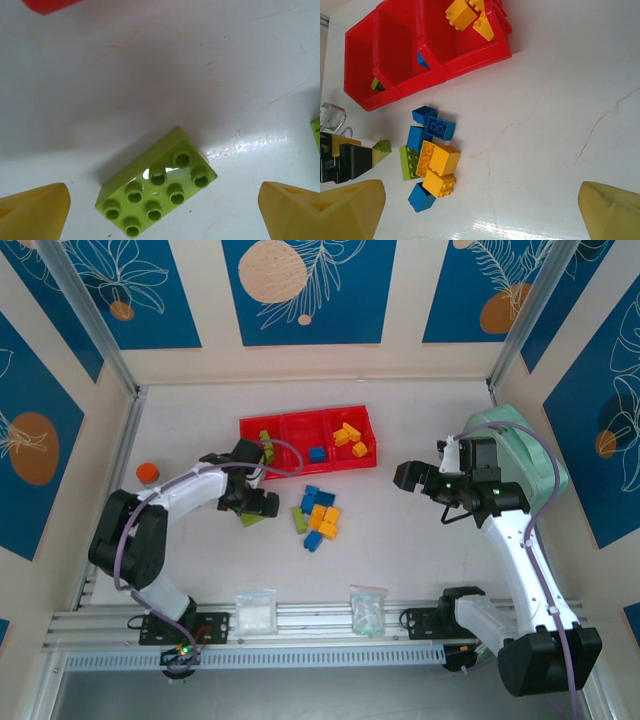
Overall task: Sort the legos into containers by color
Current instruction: Pick up the lego from the center of the table.
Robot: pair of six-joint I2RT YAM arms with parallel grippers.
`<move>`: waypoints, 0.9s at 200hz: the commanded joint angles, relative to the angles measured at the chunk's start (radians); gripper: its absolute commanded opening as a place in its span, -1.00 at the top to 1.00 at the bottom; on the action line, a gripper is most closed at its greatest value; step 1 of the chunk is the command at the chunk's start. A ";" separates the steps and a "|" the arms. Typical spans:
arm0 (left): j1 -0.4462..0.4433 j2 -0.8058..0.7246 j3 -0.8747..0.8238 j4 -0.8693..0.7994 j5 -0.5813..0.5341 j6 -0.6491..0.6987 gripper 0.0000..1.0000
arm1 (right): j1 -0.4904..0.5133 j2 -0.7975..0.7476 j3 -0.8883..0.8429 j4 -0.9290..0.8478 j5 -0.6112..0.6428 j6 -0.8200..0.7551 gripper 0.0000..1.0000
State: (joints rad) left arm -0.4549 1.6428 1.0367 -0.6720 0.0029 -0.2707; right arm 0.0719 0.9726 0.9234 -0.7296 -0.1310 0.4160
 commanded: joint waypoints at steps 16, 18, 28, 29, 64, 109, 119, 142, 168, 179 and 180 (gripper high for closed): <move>-0.024 0.071 0.016 0.028 0.053 0.075 -0.81 | 0.004 -0.014 0.000 -0.024 0.001 -0.012 -0.98; -0.025 0.073 0.016 0.030 0.055 0.076 -0.81 | 0.005 -0.014 0.000 -0.024 0.001 -0.012 -0.98; -0.025 0.085 0.010 0.037 0.068 0.081 -0.75 | 0.005 -0.013 0.000 -0.024 0.000 -0.011 -0.98; -0.026 0.085 0.011 0.037 0.070 0.082 -0.75 | 0.005 -0.013 0.000 -0.024 0.000 -0.012 -0.98; -0.034 0.094 -0.006 0.039 0.087 0.088 -0.59 | 0.006 -0.010 0.002 -0.023 0.001 -0.013 -0.98; -0.060 0.064 -0.066 0.024 0.106 0.049 -0.41 | 0.006 -0.008 -0.001 -0.019 0.002 -0.012 -0.98; -0.069 0.059 -0.076 0.016 0.105 0.040 -0.38 | 0.006 -0.007 -0.003 -0.017 0.001 -0.011 -0.98; -0.086 0.050 -0.091 -0.002 0.101 0.027 -0.30 | 0.006 0.000 0.000 -0.016 -0.002 -0.012 -0.98; -0.107 0.045 -0.089 -0.018 0.097 0.021 -0.22 | 0.006 0.003 -0.001 -0.013 -0.004 -0.011 -0.98; -0.113 0.044 -0.083 -0.025 0.095 0.017 -0.17 | 0.006 0.003 -0.003 -0.013 -0.004 -0.011 -0.98; -0.113 0.044 -0.083 -0.026 0.095 0.016 -0.17 | 0.006 0.002 -0.003 -0.013 -0.004 -0.011 -0.98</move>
State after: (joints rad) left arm -0.5301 1.6894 0.9787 -0.6044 0.0196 -0.2287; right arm 0.0719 0.9726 0.9234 -0.7292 -0.1310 0.4160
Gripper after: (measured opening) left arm 0.604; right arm 0.990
